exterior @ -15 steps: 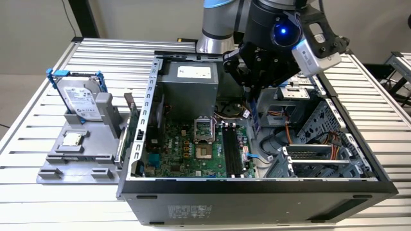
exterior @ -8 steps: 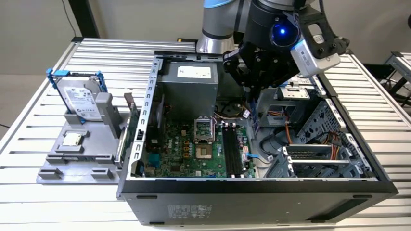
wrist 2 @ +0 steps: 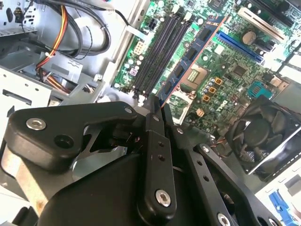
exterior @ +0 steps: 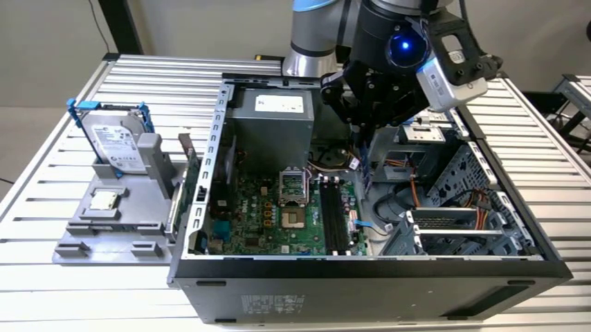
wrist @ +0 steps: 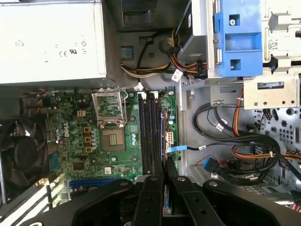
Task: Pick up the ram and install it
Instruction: 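Insert the ram into the slot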
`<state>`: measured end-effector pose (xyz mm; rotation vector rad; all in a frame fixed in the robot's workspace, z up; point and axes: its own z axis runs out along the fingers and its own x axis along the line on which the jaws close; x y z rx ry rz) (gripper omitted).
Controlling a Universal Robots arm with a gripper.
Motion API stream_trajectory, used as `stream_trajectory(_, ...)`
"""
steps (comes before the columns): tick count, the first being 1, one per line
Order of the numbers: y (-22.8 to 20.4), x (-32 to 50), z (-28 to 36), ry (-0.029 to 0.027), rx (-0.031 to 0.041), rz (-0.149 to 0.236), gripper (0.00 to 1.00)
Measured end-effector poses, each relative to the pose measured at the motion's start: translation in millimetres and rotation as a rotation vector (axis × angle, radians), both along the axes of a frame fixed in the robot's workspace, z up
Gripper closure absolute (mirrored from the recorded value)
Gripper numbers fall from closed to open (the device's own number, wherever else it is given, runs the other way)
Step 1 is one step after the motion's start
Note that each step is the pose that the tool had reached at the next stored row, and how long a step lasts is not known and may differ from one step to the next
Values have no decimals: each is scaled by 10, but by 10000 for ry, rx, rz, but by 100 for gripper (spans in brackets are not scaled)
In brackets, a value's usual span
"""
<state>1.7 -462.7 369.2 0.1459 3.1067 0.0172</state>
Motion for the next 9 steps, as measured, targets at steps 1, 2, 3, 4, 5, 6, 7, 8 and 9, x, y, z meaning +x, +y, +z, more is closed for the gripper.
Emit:
stream_trajectory(1, 0, 0, -2, 0, 1, -129, 100)
stream_trajectory(2, 0, 0, -3, 0, 1, -282, 100)
stream_trajectory(3, 0, 0, -4, 0, 1, -442, 100)
stream_trajectory(4, 0, 0, -6, 0, 0, -554, 100)
stream_trajectory(5, 0, 0, -8, 0, 1, -559, 100)
stream_trajectory(6, 0, 2, -11, 0, 1, -547, 100)
stream_trajectory(7, 0, 9, -15, -2, 1, -475, 100)
stream_trajectory(8, 0, 15, -21, -1, 2, -368, 100)
stream_trajectory(9, 0, 18, -26, -1, 1, -240, 100)
